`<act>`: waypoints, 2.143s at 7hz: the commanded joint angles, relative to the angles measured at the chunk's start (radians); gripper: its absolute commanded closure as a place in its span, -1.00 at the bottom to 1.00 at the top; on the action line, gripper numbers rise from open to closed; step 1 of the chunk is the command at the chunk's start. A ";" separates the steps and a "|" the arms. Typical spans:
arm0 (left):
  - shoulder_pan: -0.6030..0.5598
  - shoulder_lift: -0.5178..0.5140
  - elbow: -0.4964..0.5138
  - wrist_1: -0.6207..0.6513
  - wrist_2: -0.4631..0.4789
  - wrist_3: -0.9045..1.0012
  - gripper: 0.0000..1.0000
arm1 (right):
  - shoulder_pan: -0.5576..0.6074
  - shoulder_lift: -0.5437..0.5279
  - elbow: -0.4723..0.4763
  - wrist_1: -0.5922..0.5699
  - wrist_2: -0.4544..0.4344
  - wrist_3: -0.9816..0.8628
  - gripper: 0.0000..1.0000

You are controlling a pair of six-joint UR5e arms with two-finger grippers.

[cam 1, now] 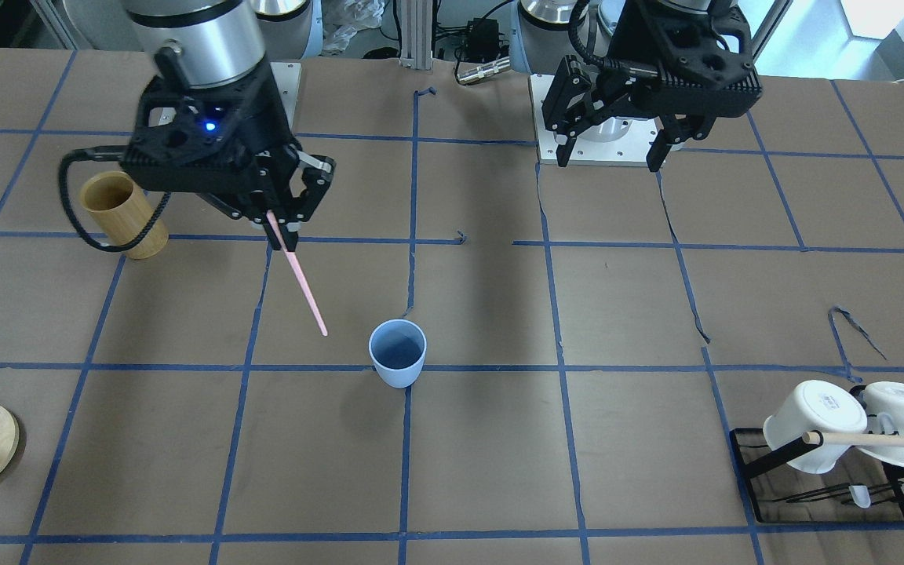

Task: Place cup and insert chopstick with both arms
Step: 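Carry the chopstick with the right gripper over the blue cup and lower it in, then open the right gripper and raise it away from the blue cup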

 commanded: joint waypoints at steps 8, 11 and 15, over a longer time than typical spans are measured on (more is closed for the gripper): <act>-0.001 -0.005 0.001 0.001 -0.011 -0.006 -1.00 | 0.087 0.033 0.141 -0.196 -0.013 0.059 -1.00; -0.001 -0.002 0.001 0.000 -0.008 -0.008 -1.00 | -0.041 -0.026 0.142 0.052 -0.083 -0.137 -1.00; -0.001 -0.004 0.001 0.000 -0.011 -0.009 -1.00 | -0.258 -0.193 0.147 0.295 -0.088 -0.453 -1.00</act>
